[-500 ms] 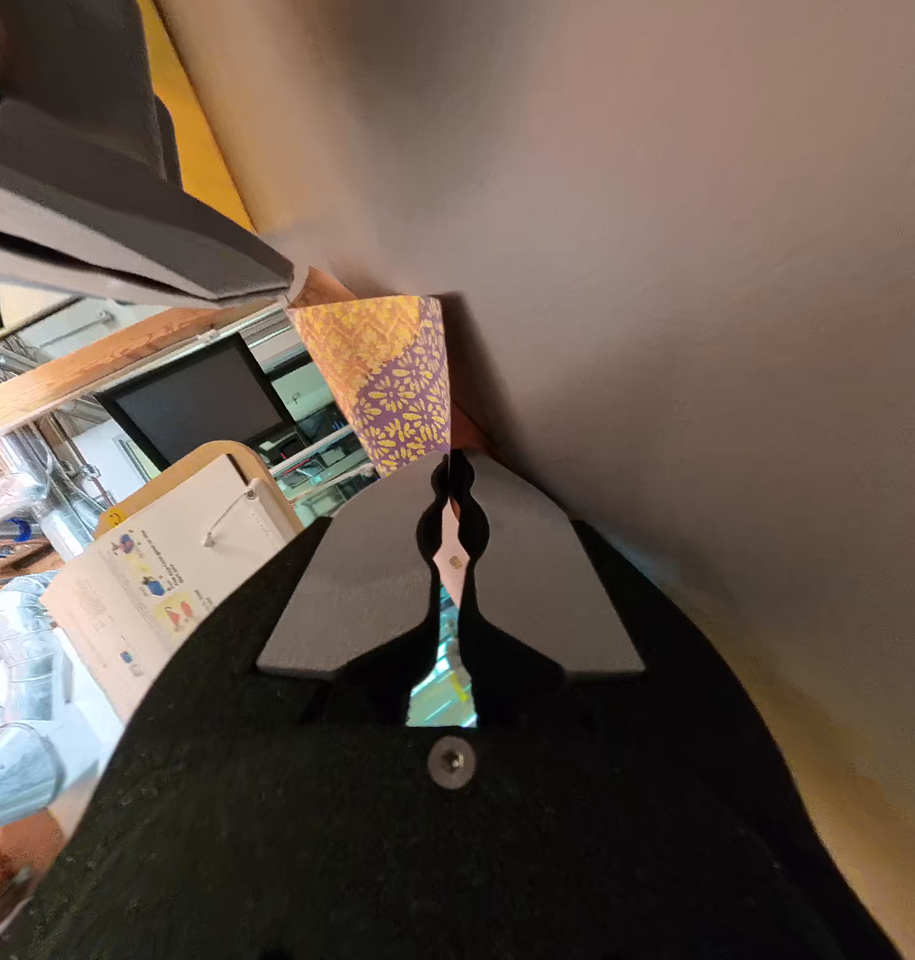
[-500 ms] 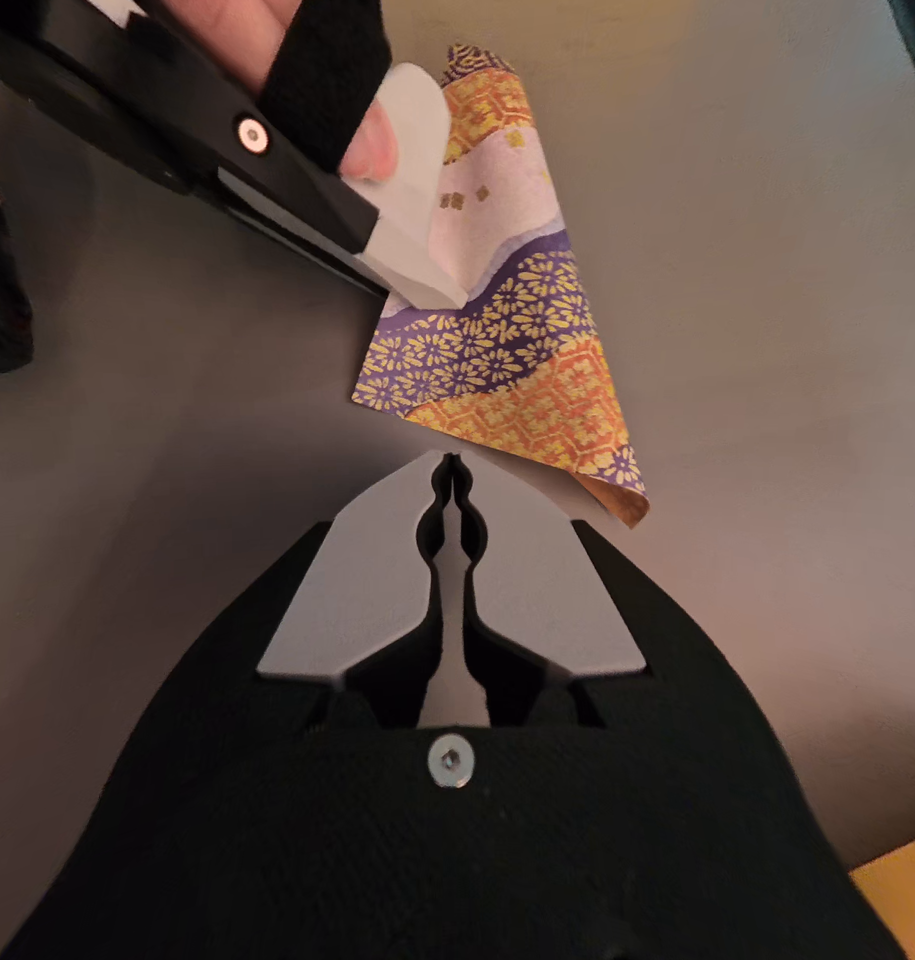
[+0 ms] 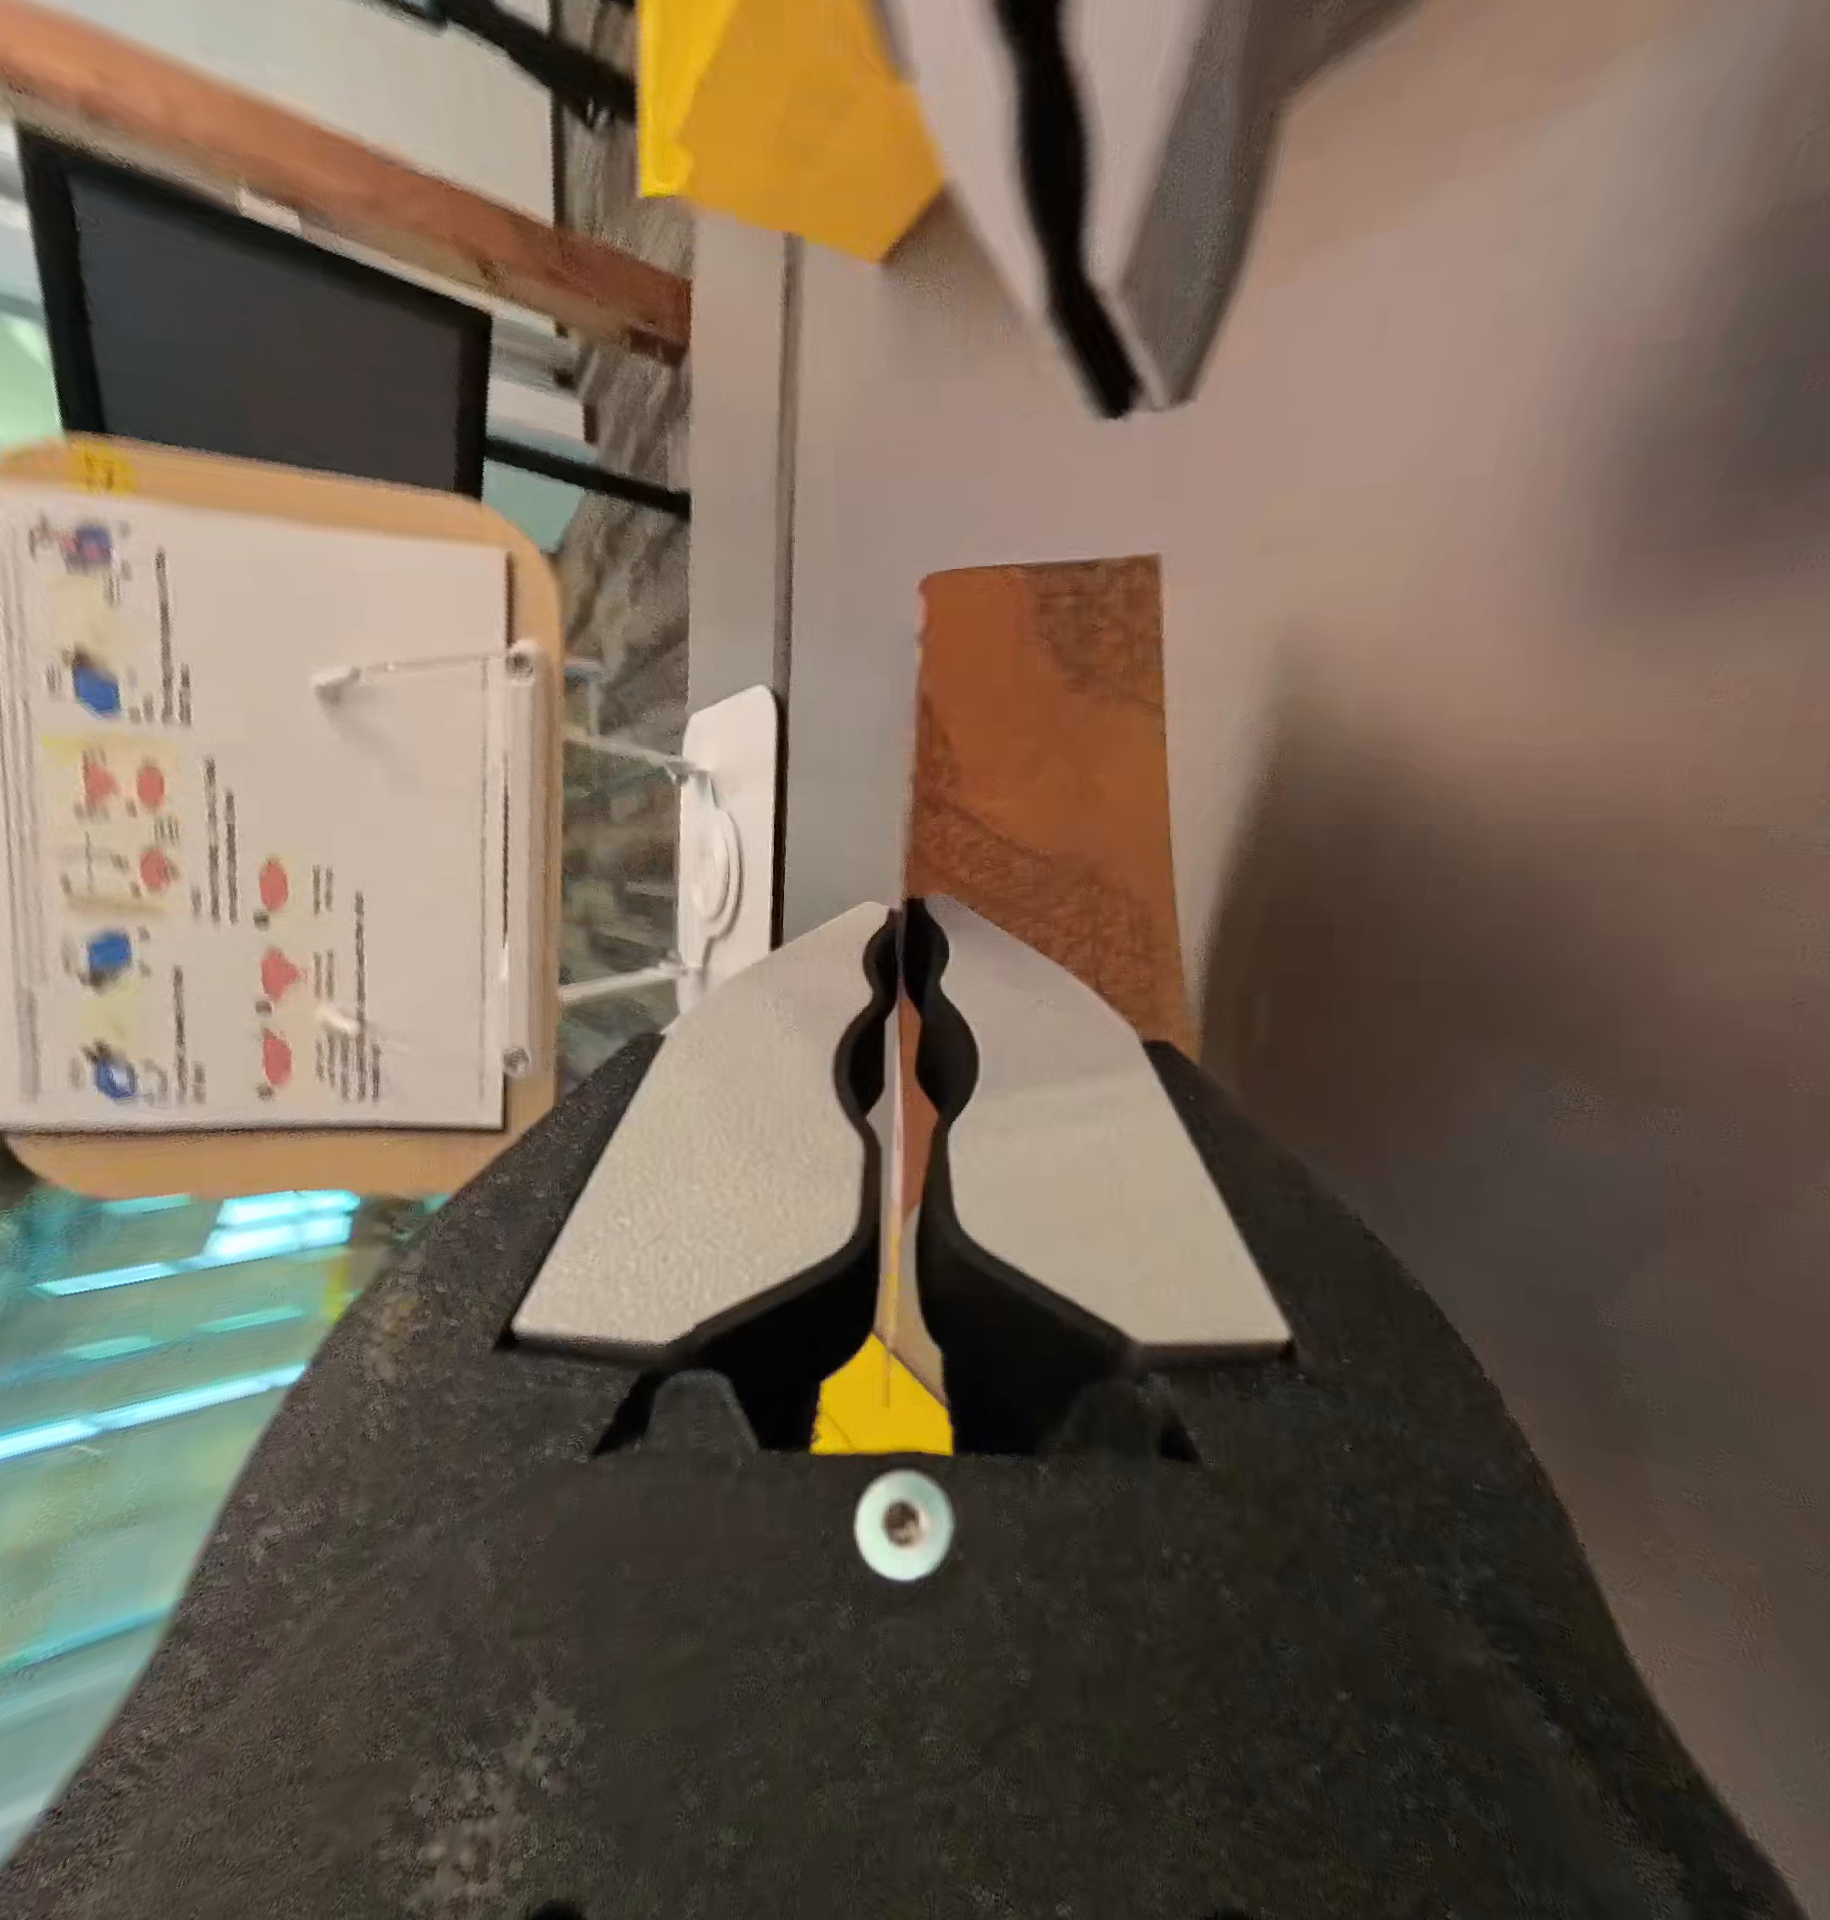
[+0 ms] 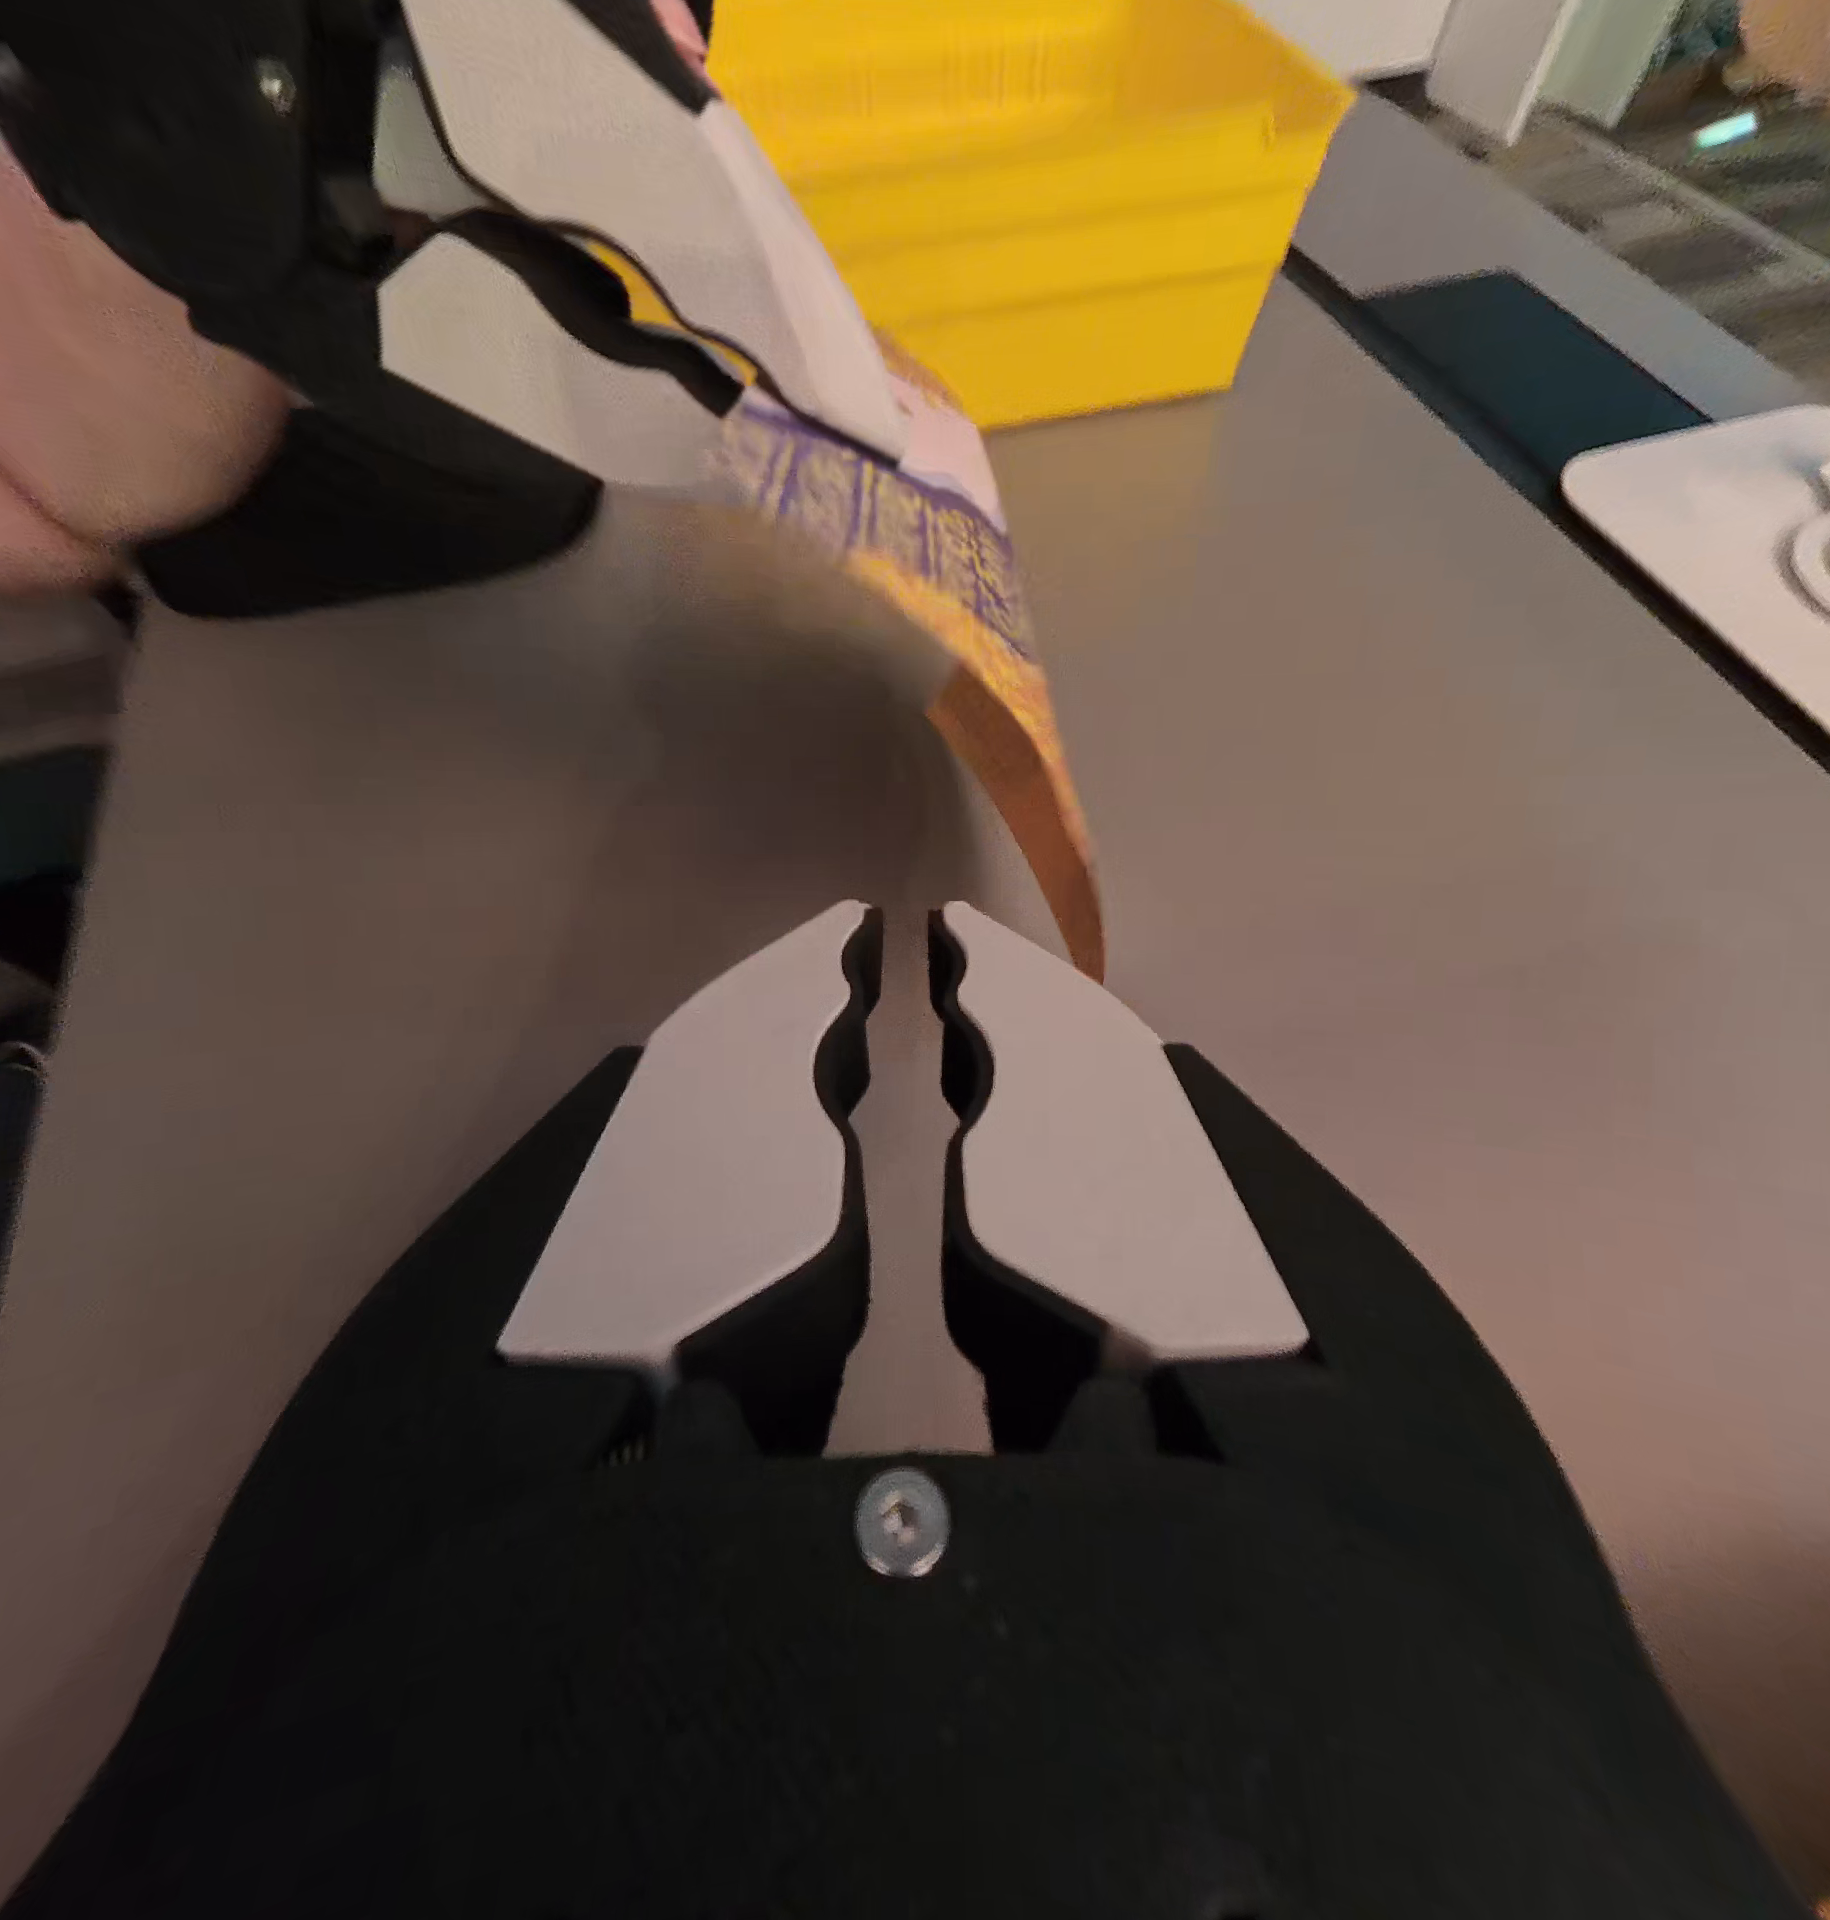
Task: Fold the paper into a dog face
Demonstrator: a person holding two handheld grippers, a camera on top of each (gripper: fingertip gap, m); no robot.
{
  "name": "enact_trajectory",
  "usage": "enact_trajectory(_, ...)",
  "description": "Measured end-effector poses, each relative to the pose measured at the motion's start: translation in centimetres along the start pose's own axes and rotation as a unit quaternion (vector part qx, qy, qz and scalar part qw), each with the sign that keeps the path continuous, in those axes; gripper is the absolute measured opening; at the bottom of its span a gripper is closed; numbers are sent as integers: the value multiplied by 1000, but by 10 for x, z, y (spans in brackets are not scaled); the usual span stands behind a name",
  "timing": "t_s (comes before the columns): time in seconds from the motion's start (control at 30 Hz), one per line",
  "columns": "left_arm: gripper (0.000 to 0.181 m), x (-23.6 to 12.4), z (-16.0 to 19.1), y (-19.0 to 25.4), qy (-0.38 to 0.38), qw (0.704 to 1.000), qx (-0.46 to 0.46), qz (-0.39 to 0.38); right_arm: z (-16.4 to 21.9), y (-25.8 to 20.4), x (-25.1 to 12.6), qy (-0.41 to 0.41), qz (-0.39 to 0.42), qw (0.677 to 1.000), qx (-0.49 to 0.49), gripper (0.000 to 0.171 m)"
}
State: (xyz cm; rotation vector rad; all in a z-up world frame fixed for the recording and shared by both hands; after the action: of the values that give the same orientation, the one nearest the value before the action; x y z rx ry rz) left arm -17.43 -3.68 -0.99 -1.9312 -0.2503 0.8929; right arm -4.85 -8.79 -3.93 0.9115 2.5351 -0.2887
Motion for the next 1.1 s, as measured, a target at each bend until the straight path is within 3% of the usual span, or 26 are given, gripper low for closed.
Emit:
enact_trajectory(0.13,0,-29,-10,-32,31,990,-136,37,-14,-18,-14,54,-99,994,-2,9)
enact_trajectory(0.27,0,-46,-15,-58,50,961,-256,97,-23,-39,-29,101,-172,978,-64,9)
enact_trajectory(0.4,0,-26,-9,-62,48,909,-360,205,-20,-41,-32,79,-141,979,-125,11)
enact_trajectory(0.53,0,20,5,-33,8,870,-408,276,0,-25,-17,-13,-66,989,-135,4)
enact_trajectory(0.63,0,52,19,-9,-29,869,-405,282,22,-17,-2,-92,-31,985,-143,2)
enact_trajectory(0.77,0,77,33,10,-57,870,-406,275,39,-34,24,-116,-64,980,-149,1)
enact_trajectory(0.93,0,86,46,23,-81,895,-363,247,45,-12,30,-150,59,959,-234,1)
enact_trajectory(1.1,0,91,46,31,-91,911,-326,235,48,17,31,-97,32,993,-65,1)
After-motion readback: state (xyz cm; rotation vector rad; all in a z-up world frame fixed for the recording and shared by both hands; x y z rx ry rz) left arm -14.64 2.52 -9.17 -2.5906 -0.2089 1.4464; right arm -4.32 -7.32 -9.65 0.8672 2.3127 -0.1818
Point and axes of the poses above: each gripper's, where its closed fingertips meet, x out along the fingers, z out of its underside, y = z × x across the jaws, the point moved 5 cm from there along -x, back along the fingers, and after that the axes turned 2 degrees about x, right-handed, at the moved point
